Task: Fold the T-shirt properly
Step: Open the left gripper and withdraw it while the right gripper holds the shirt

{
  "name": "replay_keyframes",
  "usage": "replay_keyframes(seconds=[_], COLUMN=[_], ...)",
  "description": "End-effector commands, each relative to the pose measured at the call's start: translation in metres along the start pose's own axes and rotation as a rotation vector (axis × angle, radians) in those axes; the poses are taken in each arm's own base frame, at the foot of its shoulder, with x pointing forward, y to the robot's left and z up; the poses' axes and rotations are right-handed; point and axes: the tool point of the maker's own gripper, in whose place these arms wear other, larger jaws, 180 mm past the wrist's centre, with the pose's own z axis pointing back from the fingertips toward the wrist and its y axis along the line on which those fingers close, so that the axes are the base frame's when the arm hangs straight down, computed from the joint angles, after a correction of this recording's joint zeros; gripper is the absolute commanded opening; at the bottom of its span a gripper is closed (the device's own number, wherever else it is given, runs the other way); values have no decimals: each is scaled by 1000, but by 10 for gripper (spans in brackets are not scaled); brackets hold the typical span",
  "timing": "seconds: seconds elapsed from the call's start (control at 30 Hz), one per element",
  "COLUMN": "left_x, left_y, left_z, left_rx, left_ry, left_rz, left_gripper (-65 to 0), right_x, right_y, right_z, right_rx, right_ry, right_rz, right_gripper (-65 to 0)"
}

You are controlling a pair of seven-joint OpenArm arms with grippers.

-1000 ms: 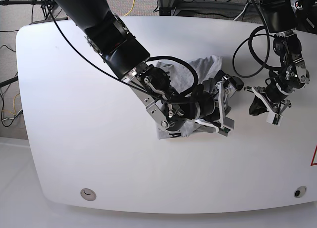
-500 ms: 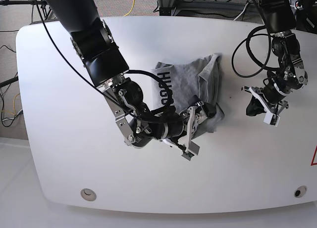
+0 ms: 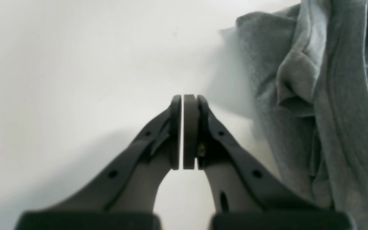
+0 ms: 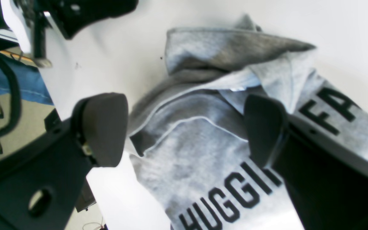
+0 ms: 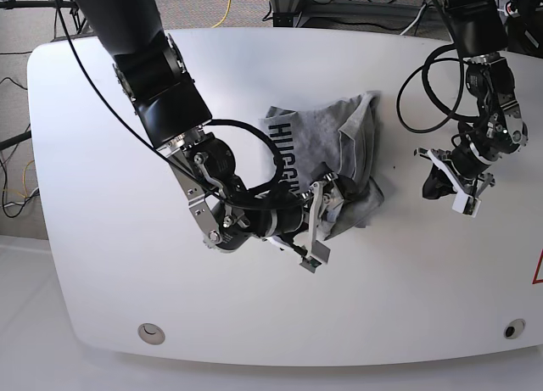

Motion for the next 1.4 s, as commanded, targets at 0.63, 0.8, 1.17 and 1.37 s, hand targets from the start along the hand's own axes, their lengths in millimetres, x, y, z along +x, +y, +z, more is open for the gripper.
replay_keyframes(seconds=[0.63, 0.8, 1.17, 1.37], left_x=[54, 48, 41, 38], left_y=[63, 61, 57, 58], left_z=[51, 53, 55, 54], left_rx=[161, 161, 158, 159], left_ry=[-113, -87, -72, -67], left_rz=[-87, -95, -102, -95], left_gripper=[-650, -650, -650, -650], right_x=[6, 13, 12, 2], right_y=[-46, -46, -39, -41], right_z=[35, 34, 8, -9], right_rx=[-108, -116, -218, -246], right_ry=[-73, -97, -45, 13], right_rz=[14, 28, 124, 147], right_gripper=[-112, -165, -243, -243])
